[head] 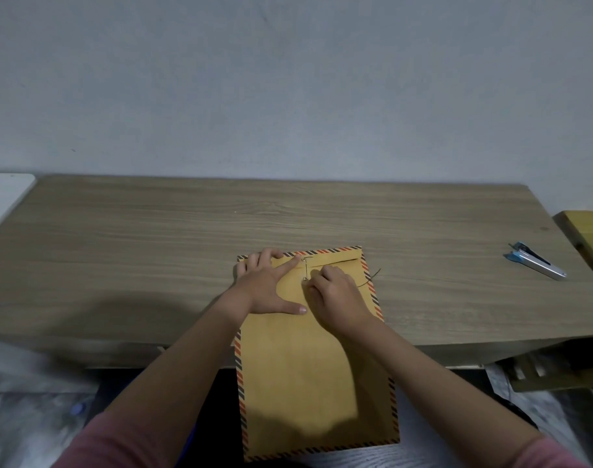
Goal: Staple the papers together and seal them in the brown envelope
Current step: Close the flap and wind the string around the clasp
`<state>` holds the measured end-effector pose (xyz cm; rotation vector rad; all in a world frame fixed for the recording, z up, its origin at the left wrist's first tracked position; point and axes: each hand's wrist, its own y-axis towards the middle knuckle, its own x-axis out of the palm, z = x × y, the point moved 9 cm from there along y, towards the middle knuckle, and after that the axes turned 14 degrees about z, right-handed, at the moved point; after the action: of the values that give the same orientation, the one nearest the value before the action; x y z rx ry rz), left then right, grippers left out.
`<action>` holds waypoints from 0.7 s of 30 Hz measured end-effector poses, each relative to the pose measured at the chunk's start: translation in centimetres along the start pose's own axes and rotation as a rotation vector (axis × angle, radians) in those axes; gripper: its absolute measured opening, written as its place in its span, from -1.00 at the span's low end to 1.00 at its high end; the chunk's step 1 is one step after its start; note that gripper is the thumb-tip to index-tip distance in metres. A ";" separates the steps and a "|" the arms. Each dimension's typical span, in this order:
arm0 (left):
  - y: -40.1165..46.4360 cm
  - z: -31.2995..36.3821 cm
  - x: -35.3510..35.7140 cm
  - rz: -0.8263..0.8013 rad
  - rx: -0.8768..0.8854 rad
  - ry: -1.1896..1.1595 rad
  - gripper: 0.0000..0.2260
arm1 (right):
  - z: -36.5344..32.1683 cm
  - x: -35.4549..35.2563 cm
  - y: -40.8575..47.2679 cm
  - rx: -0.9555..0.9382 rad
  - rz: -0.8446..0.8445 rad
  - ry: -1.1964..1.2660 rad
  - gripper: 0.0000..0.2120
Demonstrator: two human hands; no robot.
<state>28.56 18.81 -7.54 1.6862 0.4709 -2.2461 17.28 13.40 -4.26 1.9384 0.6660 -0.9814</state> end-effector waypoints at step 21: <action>-1.2 -0.6 -0.7 0.197 -0.041 -0.178 -0.03 | 0.4 4.1 7.3 -0.036 -0.401 0.139 -0.93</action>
<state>28.72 20.16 -6.93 1.4291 0.2931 -2.2009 24.78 9.68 -4.55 1.8910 1.1778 -1.0690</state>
